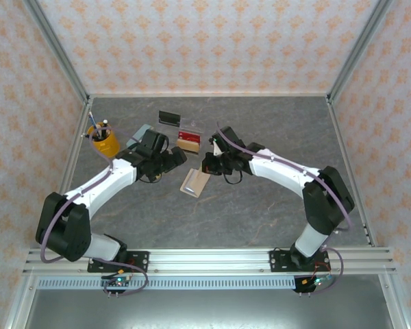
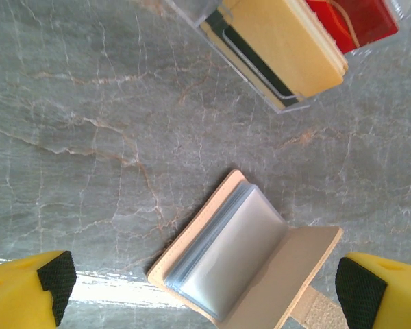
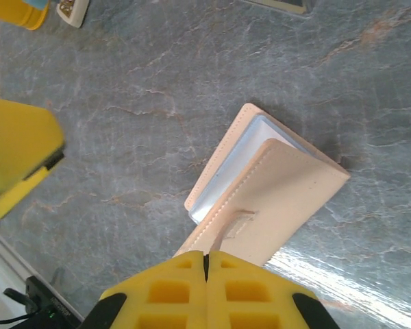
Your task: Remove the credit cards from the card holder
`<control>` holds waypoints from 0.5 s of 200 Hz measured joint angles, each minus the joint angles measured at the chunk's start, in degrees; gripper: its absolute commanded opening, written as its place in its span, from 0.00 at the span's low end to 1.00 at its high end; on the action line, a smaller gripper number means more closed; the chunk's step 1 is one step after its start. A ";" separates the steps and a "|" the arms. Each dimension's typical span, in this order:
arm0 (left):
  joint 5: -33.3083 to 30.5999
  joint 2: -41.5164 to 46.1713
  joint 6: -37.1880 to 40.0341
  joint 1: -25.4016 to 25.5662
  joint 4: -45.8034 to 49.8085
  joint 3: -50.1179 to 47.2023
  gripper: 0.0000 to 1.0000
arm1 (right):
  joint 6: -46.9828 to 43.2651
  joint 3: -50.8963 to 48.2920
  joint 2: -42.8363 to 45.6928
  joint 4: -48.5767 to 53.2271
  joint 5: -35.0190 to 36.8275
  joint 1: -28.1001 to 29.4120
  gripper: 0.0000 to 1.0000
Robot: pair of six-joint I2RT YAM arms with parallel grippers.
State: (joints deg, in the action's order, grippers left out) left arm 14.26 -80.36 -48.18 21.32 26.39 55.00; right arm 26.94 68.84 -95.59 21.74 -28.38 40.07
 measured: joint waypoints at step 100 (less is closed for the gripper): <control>8.37 -9.51 4.96 0.59 -5.62 2.43 0.77 | -0.70 -2.10 -0.81 8.00 14.78 -7.08 0.05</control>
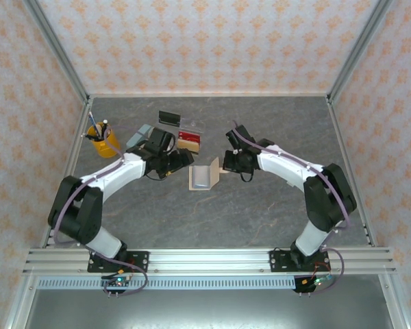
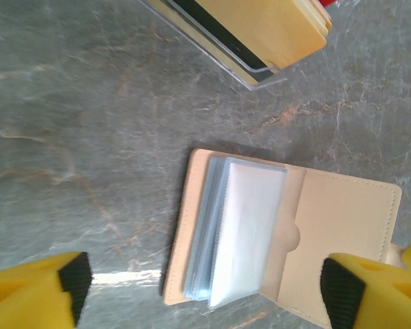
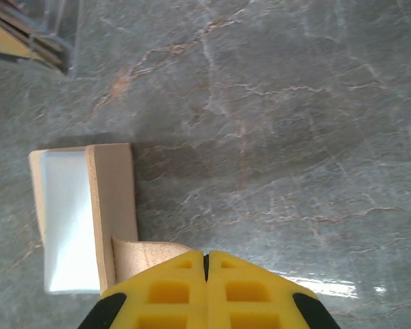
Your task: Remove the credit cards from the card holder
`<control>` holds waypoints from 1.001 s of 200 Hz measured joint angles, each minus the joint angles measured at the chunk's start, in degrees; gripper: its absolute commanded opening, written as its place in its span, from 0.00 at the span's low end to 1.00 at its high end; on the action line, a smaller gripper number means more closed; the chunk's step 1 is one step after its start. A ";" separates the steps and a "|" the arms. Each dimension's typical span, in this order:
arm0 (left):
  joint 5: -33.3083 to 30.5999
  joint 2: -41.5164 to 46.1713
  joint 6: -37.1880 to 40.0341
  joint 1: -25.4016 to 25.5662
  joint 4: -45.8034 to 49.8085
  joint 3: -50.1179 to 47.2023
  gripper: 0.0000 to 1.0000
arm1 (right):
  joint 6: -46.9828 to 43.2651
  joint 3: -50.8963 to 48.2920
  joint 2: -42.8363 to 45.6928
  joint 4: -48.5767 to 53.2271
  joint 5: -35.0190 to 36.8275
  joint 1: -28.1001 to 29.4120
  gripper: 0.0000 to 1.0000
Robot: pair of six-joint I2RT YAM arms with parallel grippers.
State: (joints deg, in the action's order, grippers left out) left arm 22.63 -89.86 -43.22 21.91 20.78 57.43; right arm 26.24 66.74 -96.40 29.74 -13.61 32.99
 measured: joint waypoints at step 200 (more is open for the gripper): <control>7.67 -15.54 -0.48 3.61 -2.47 6.84 0.49 | -0.96 0.00 -6.14 1.42 2.80 -0.04 0.05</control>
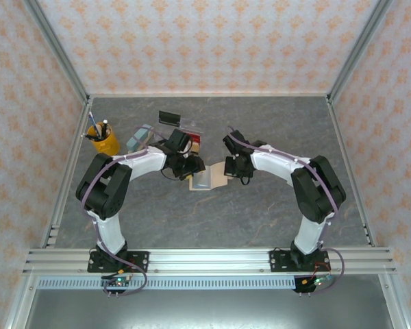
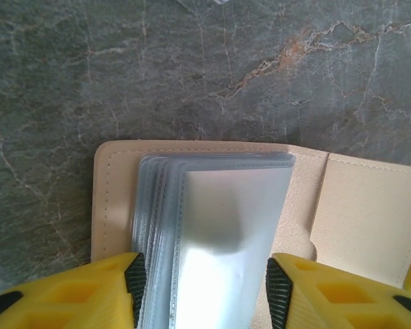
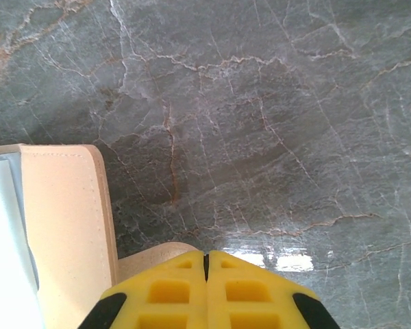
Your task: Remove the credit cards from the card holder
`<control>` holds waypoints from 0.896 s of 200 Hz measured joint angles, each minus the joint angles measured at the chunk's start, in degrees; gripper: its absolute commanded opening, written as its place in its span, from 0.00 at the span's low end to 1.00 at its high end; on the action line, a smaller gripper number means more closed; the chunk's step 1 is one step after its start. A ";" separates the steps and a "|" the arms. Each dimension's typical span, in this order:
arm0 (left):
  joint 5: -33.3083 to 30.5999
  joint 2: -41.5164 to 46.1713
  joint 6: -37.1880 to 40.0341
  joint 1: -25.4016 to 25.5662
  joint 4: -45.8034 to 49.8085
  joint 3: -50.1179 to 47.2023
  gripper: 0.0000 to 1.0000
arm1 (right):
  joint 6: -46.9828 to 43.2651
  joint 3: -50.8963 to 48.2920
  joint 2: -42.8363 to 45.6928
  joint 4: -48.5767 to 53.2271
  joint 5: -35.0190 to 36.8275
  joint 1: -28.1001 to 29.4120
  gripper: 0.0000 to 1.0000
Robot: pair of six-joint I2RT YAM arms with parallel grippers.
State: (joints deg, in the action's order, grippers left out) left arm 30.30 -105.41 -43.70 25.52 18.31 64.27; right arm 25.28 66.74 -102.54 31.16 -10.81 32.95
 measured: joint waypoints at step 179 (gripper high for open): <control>0.22 1.01 1.77 -0.55 1.68 0.59 0.52 | -0.52 0.00 -1.14 0.11 -0.57 0.00 0.05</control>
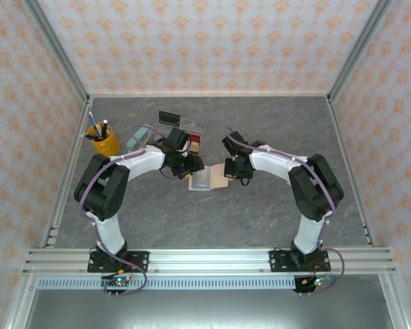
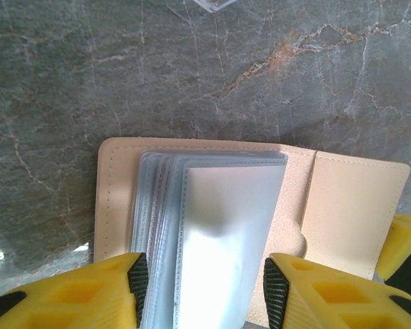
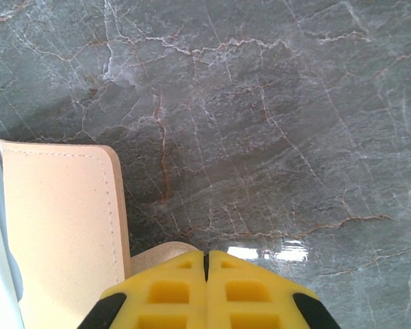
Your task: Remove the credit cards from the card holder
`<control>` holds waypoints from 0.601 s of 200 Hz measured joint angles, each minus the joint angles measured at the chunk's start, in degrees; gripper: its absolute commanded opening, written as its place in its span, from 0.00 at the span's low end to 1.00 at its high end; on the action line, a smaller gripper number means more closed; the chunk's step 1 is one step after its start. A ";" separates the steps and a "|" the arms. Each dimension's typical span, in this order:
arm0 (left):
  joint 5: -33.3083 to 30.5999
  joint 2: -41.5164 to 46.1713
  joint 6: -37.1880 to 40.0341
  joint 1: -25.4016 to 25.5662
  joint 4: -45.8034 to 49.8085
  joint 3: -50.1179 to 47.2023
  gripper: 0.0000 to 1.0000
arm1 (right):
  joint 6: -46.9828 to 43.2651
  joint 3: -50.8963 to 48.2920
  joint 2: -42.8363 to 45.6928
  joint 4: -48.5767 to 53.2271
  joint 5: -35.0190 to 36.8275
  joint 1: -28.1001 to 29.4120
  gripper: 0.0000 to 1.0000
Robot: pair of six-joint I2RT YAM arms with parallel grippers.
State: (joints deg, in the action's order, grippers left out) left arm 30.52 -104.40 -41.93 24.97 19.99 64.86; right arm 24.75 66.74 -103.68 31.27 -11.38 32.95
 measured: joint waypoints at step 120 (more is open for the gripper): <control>1.01 -1.88 0.00 0.04 -0.07 0.90 0.53 | 0.00 0.00 -0.74 0.00 -0.17 0.00 0.05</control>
State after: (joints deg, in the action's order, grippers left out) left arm 31.53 -106.28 -41.93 25.02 19.92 65.76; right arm 24.75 66.74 -104.42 31.27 -11.55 32.95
